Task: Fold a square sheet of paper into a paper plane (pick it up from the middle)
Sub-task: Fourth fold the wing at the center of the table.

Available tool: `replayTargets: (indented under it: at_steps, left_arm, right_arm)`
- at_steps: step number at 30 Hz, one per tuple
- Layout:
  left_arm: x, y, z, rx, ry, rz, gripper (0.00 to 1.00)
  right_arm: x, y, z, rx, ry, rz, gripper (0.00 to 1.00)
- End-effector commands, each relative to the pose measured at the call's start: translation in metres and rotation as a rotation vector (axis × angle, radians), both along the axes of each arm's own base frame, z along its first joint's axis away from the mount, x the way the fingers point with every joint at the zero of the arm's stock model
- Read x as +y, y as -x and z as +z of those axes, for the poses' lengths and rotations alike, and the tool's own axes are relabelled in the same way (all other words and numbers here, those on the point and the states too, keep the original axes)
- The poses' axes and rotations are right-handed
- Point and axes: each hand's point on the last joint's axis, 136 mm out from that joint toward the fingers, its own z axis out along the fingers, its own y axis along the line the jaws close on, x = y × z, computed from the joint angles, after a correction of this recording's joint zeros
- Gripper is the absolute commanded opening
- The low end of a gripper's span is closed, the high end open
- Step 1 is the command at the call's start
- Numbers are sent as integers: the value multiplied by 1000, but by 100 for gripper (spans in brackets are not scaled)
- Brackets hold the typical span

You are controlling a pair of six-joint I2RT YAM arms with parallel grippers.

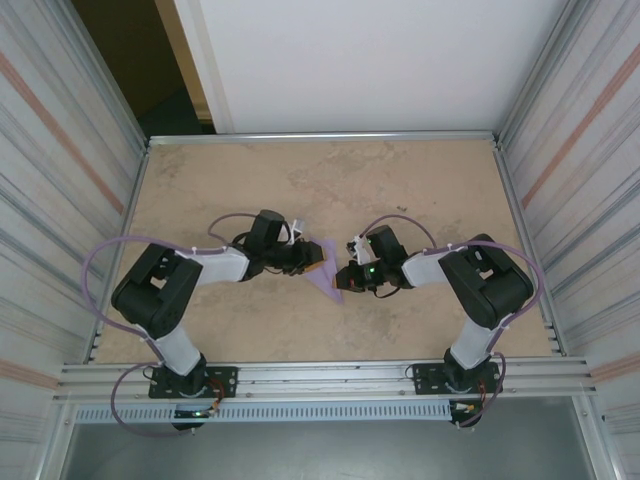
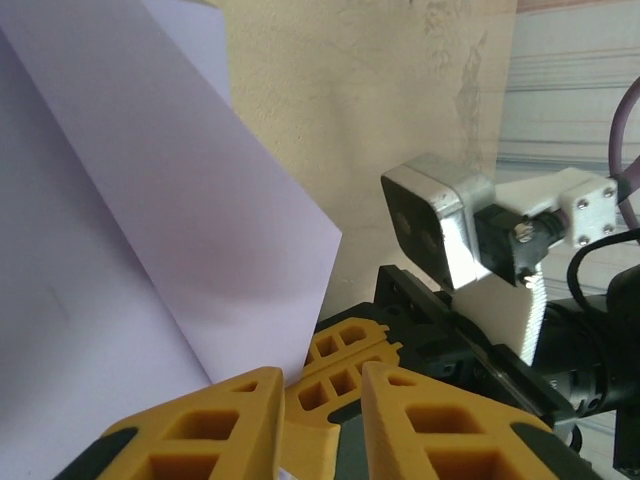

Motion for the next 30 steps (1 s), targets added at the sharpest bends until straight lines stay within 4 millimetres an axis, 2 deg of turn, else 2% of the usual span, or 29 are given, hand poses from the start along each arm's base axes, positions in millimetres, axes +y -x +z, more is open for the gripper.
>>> replayTargets:
  at_steps: [1, 8, 22, 30]
  left_arm:
    - [-14, -3, 8, -14, 43, -43, 25]
    - [-24, -9, 4, -4, 47, -68, 23]
    - [-30, -12, -14, 37, 10, -86, 20]
    - [-29, -11, -23, 64, -21, -84, 18]
  right_arm:
    - [-3, 6, -5, 44, -15, -4, 0]
    - [-5, 7, -7, 54, -18, -2, 0]
    - [-8, 7, -8, 59, -14, -9, 0]
    - [-11, 9, 1, 66, -13, -35, 18]
